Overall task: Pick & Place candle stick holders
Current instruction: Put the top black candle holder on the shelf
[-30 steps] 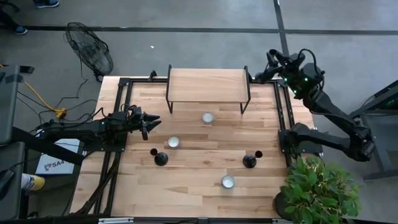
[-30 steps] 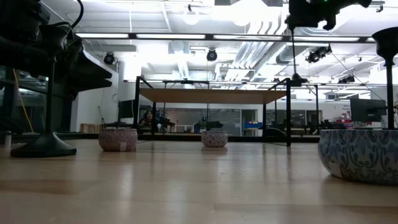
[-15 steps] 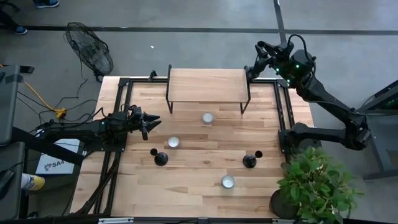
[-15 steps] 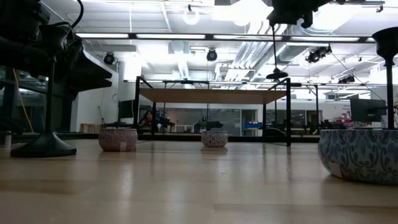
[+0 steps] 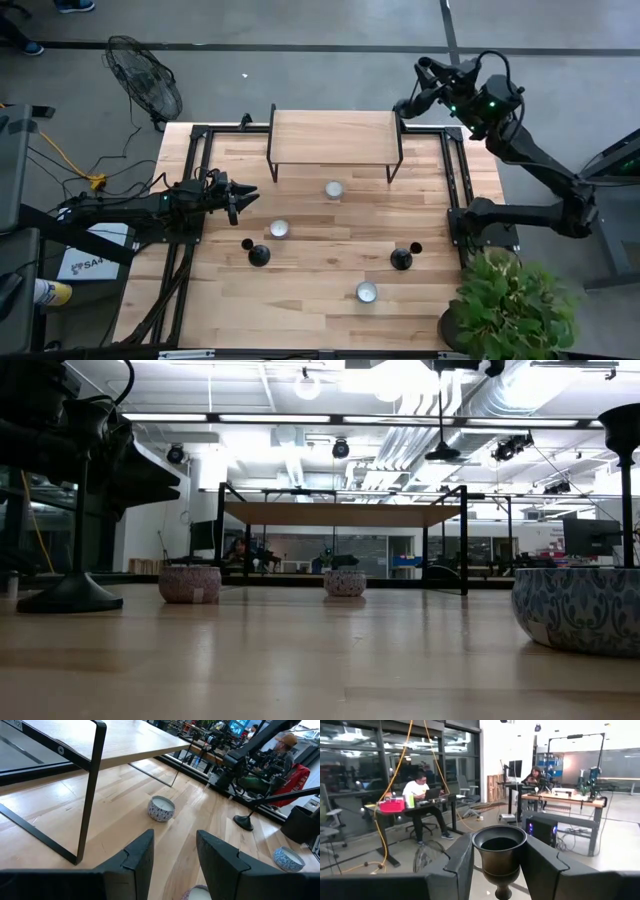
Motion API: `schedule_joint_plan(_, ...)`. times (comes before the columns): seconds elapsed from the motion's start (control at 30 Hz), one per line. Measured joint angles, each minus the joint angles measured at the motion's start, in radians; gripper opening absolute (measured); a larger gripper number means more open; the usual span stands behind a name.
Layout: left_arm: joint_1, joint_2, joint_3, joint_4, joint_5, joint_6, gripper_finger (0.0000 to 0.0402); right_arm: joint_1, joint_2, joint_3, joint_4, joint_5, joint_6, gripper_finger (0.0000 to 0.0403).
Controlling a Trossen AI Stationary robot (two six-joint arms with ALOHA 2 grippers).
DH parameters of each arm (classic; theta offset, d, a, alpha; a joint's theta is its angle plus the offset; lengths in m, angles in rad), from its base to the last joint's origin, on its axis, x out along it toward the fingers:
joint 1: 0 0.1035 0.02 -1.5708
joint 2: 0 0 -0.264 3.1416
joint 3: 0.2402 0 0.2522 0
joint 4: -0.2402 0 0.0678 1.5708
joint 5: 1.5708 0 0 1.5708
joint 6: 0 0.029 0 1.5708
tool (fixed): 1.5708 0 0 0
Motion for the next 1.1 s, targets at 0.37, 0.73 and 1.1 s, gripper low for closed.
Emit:
schedule_joint_plan(0.37, 0.0, 0.0, 0.0, 0.0, 0.0, 0.0, 0.0145, 0.086, 0.1, 0.053, 0.055, -0.053, -0.008, 0.0133)
schedule_joint_plan(0.73, 0.0, 0.0, 0.0, 0.0, 0.0, 0.0, 0.0145, 0.096, 0.324, 0.116, 0.138, 0.073, 0.027, 0.0133)
schedule_joint_plan(1.1, 0.0, 0.0, 0.0, 0.0, 0.0, 0.0, 0.0145, 0.093, 0.438, 0.116, 0.138, 0.213, 0.084, 0.0133)
